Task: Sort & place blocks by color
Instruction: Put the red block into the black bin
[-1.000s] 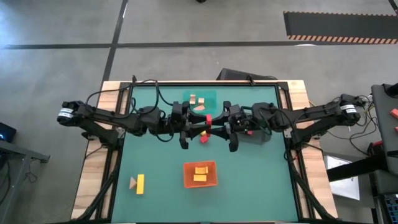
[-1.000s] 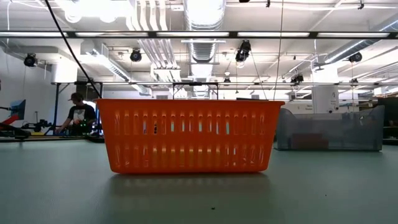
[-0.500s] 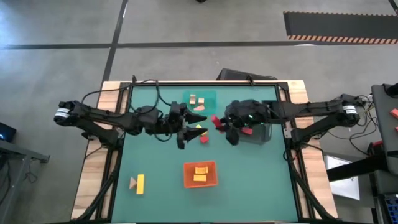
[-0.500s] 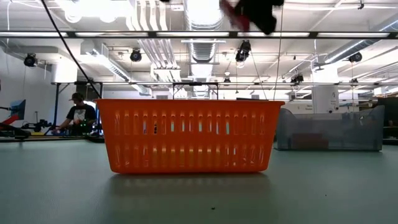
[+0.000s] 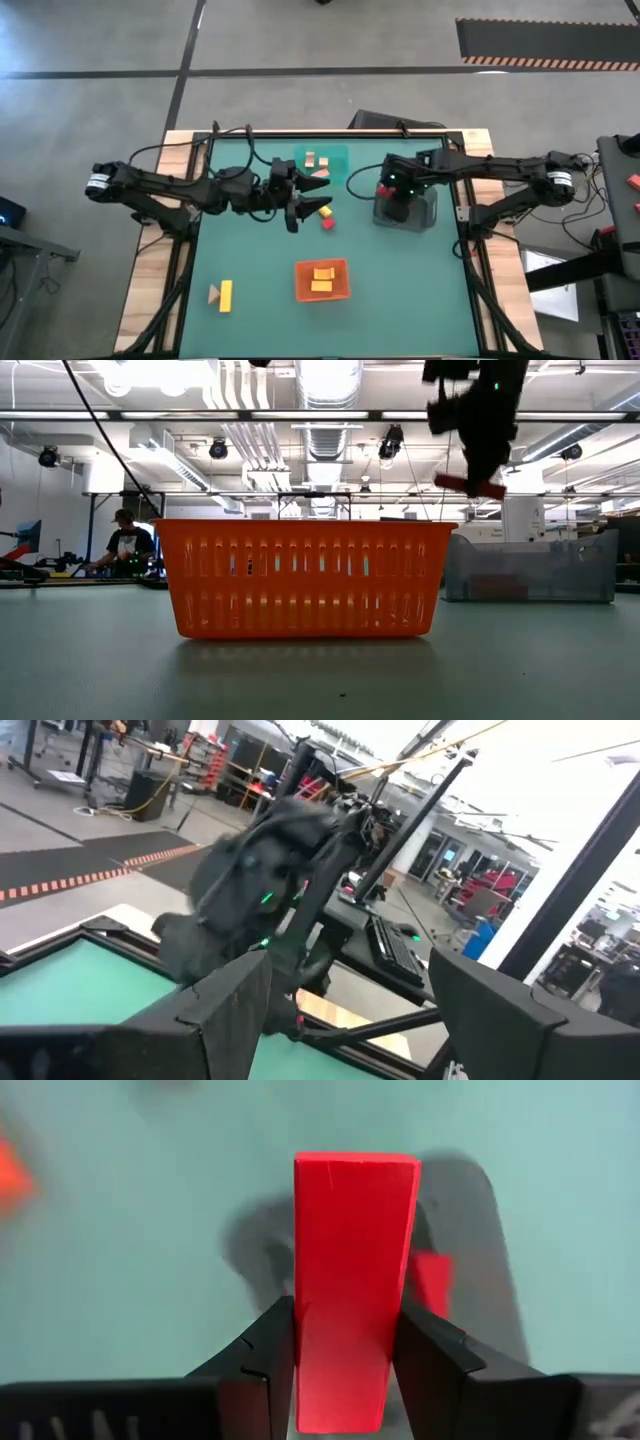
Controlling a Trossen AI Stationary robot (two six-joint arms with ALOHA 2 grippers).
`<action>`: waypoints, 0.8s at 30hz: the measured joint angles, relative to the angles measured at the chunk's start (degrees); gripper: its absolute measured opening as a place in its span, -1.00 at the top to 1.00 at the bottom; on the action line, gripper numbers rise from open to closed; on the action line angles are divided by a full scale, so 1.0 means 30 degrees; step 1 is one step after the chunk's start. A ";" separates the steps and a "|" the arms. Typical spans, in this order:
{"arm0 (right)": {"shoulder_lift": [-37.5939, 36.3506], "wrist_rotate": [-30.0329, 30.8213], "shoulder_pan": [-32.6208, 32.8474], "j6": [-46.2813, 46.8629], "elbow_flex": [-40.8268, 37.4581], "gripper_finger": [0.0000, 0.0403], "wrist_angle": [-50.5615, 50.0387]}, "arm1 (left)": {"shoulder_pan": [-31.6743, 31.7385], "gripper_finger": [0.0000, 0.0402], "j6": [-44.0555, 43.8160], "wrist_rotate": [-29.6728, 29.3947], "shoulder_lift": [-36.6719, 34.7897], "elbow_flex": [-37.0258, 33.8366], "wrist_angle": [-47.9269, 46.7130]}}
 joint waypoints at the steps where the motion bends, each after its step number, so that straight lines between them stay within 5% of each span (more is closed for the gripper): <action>1: 0.0248 0.0092 -0.0099 -0.0491 -0.0106 0.40 -0.0383 | 0.0000 -0.27 0.0005 -0.0112 -0.0007 0.0000 0.0038; 19: 0.5162 -0.0068 -0.0384 -0.3777 -0.0449 0.39 -0.2562 | 0.0124 -0.27 0.0211 -0.0808 -0.0415 -0.0012 -0.0114; 24: 0.5118 -0.0061 -0.0384 -0.3775 -0.0449 0.08 -0.2501 | 0.0162 -0.27 0.0213 -0.0875 -0.0430 -0.0036 -0.0166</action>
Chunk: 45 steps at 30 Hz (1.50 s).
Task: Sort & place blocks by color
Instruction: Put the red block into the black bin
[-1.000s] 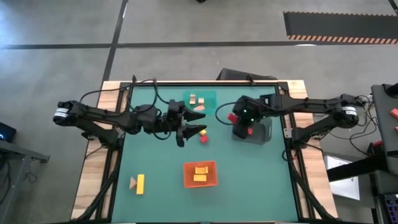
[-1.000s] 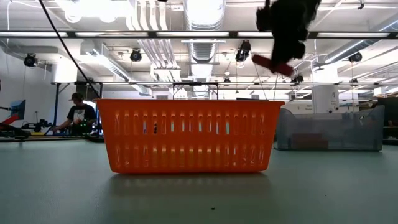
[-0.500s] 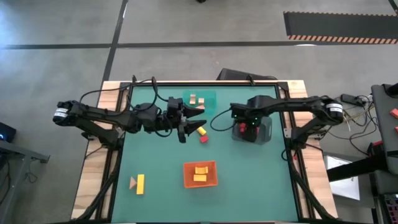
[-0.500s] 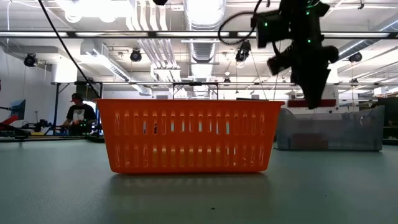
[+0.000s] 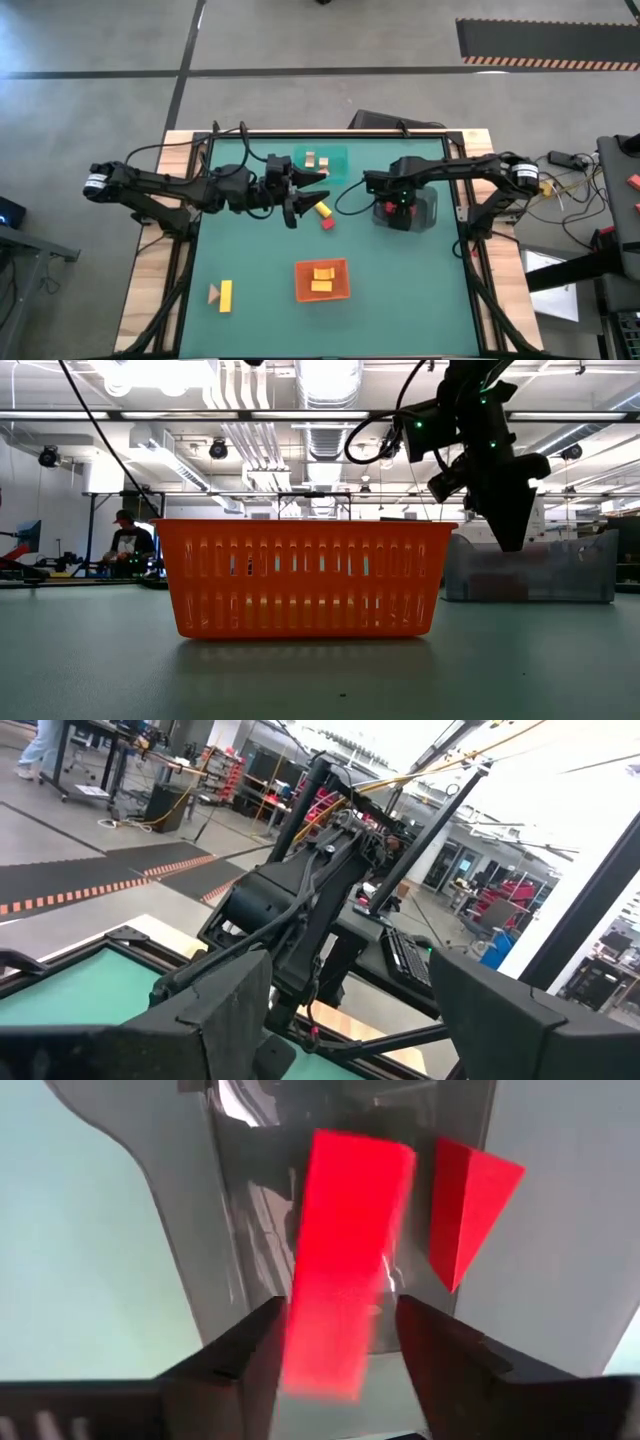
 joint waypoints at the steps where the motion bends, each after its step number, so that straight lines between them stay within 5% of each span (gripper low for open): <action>1: -0.0033 0.0007 0.0000 0.0017 0.0000 0.03 0.0013 | 0.0019 -0.27 0.0005 0.0005 0.0000 0.0000 -0.0064; 14: -0.1557 0.0004 0.0000 0.1518 0.0000 0.02 0.0005 | 0.0248 -0.27 -0.0862 -0.0531 -0.0007 -0.0015 -0.2851; 30: -0.4365 -0.0762 0.0007 0.7336 0.2901 0.18 0.1858 | 0.0326 -0.27 -1.0639 -0.0134 -0.0007 -0.0015 -1.8548; 45: -0.0257 -0.2579 0.1381 1.1512 0.7465 0.35 0.6445 | 0.0326 -0.27 -0.8149 -0.0577 -0.2702 0.0138 -1.9364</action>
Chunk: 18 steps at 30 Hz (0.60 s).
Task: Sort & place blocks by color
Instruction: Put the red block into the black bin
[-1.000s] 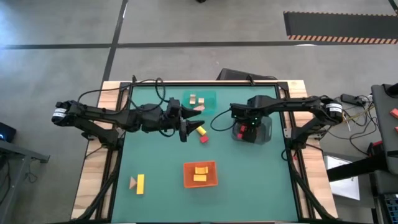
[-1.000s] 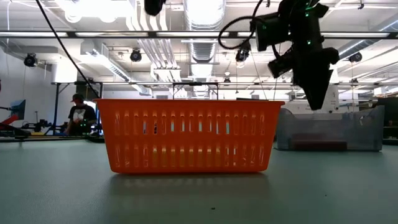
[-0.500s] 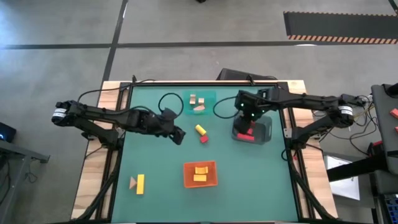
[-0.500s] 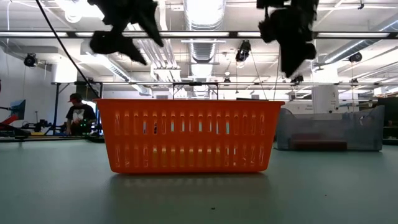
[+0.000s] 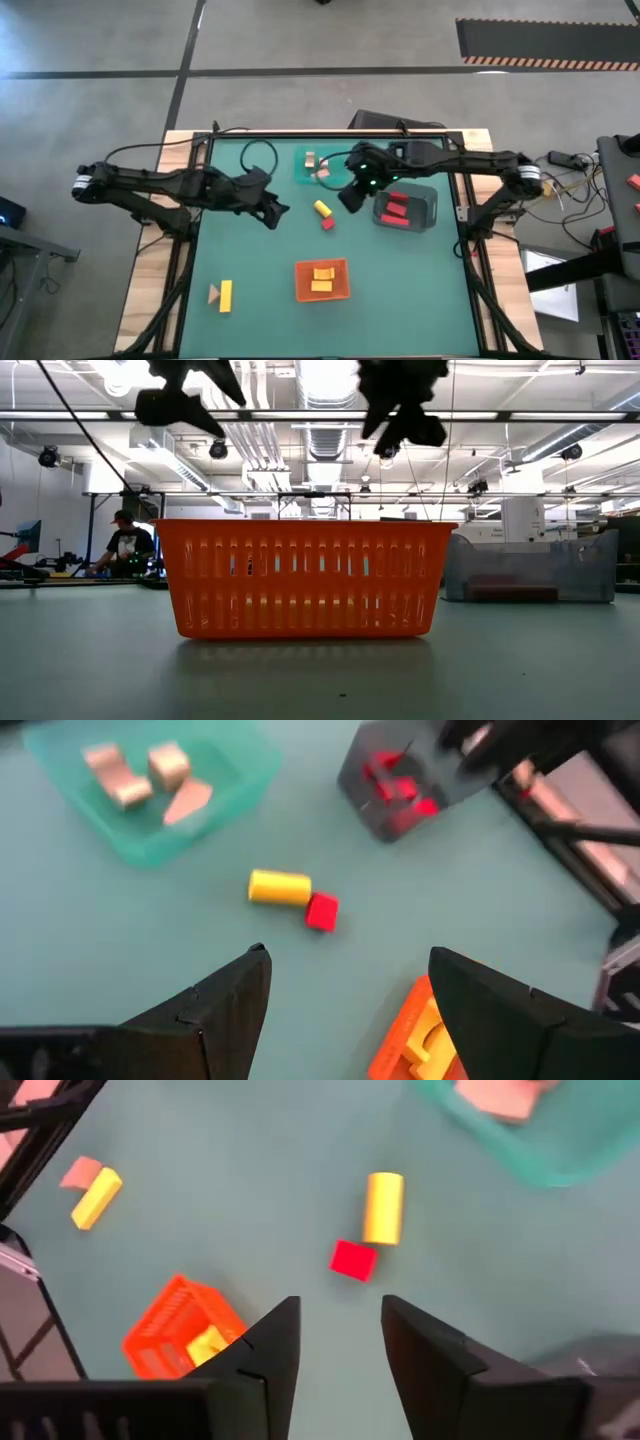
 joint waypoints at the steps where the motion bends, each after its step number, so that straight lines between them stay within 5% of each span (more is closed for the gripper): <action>1: 0.0491 0.0000 0.0124 0.0211 0.0408 0.36 0.0026 | 0.0000 -0.27 0.0332 -0.0183 -0.0361 -0.0004 0.0024; 9: 0.4046 -0.0069 0.0780 0.3291 0.3062 0.33 -0.0667 | 0.0000 -0.27 0.2930 -0.2937 -0.2713 -0.0015 0.0179; 18: 0.7365 0.0022 0.0935 0.5009 0.5188 0.01 -0.3089 | 0.0000 -0.27 0.4782 -0.4500 -0.3634 -0.0029 0.0153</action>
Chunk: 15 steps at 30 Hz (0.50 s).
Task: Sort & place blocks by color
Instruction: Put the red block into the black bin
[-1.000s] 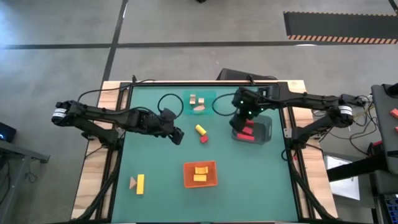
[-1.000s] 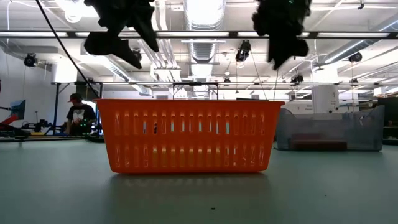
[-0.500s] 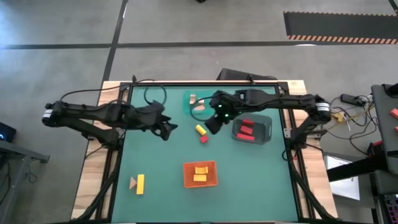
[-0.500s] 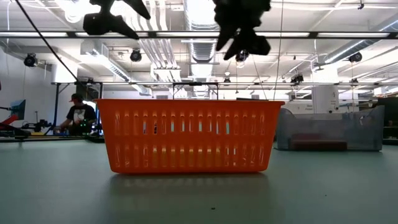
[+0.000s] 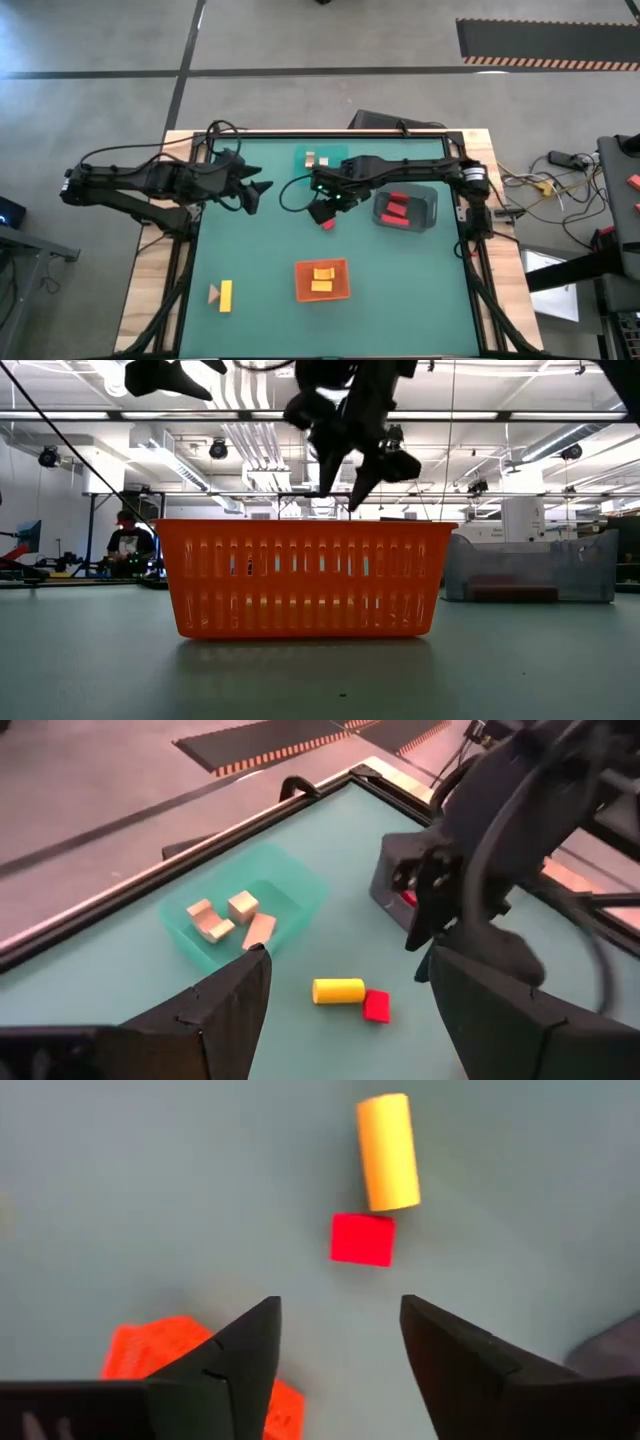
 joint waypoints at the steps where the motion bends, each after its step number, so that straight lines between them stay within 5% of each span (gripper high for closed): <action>1: 0.0363 0.0003 0.0000 0.0062 0.0237 -0.02 -0.0330 | 0.0000 -0.27 0.0236 -0.0003 -0.0003 0.0000 0.0000; 15: 0.5398 0.0058 0.0079 -0.0841 0.4507 -0.12 -0.3282 | -0.0003 -0.27 0.0742 -0.0003 -0.0355 -0.0066 -0.0142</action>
